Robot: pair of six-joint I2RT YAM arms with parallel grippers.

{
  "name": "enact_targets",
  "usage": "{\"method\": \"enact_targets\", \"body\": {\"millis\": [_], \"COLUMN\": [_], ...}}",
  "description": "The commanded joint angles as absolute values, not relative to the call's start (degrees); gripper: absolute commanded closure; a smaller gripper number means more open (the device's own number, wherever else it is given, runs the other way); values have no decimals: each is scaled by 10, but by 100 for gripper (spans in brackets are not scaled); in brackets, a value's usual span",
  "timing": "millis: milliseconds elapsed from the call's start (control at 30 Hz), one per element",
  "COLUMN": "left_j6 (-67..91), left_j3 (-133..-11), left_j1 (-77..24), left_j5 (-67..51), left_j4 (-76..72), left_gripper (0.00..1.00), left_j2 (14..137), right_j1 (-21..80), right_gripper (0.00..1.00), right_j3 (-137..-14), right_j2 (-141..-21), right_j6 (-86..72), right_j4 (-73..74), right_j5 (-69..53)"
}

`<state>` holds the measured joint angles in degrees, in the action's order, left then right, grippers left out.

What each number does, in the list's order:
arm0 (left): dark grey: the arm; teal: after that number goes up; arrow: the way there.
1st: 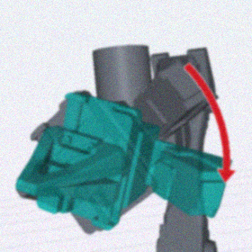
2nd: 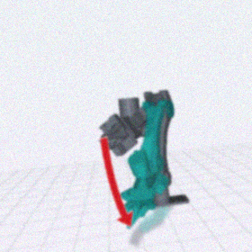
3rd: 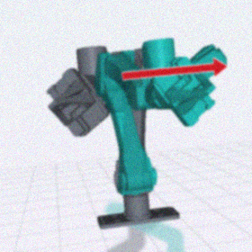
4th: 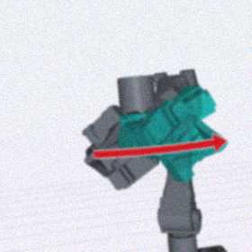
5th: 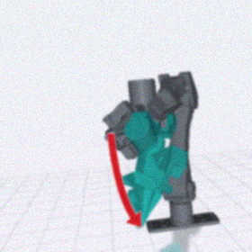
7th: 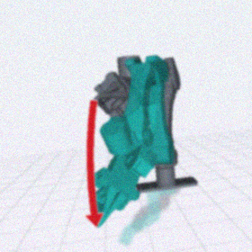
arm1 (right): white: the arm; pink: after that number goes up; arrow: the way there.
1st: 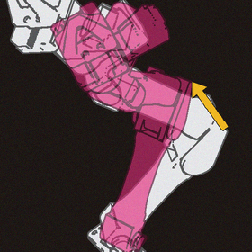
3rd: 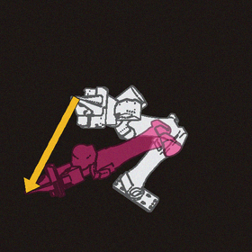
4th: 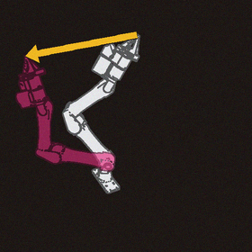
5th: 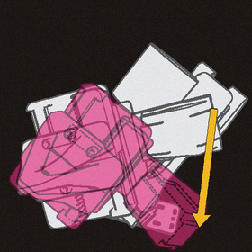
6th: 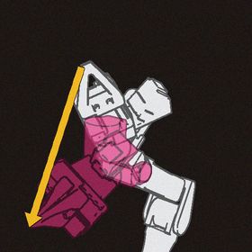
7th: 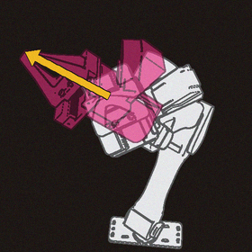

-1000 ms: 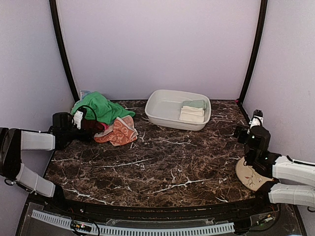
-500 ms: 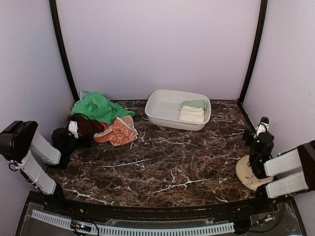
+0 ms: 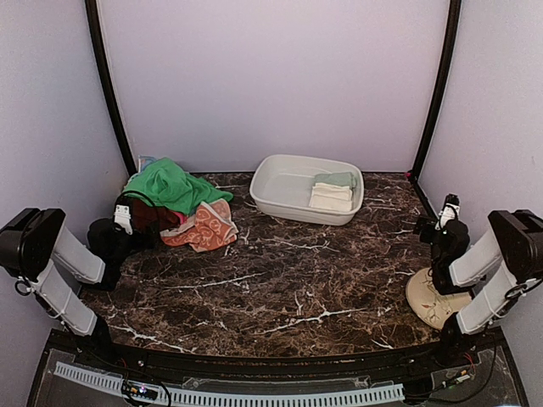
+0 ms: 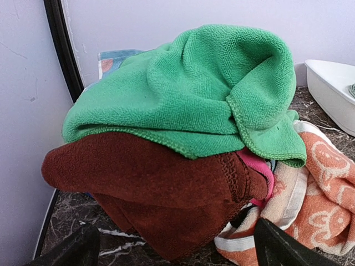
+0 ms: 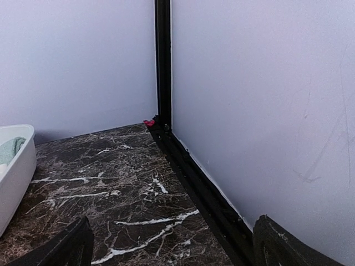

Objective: Roll the towels
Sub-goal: Reset both arms

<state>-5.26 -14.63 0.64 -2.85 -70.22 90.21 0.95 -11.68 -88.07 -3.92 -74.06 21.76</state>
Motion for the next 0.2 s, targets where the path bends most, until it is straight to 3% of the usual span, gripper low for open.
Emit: {"method": "enact_targets", "body": {"millis": [0,167], "left_j6": [-45,-46], "left_j3": [-155,-154], "left_j1": [10,10], "left_j5": [-20,-20], "left_j4": [-720,-721], "left_gripper": [1,1], "left_j2": [899,899], "right_j1": [5,6], "right_gripper": [0,0], "right_j3": [-118,-117], "right_j2": [-877,-878], "right_j6": [-52,-51], "right_j4": [-758,-761], "right_j5": [196,196]}}
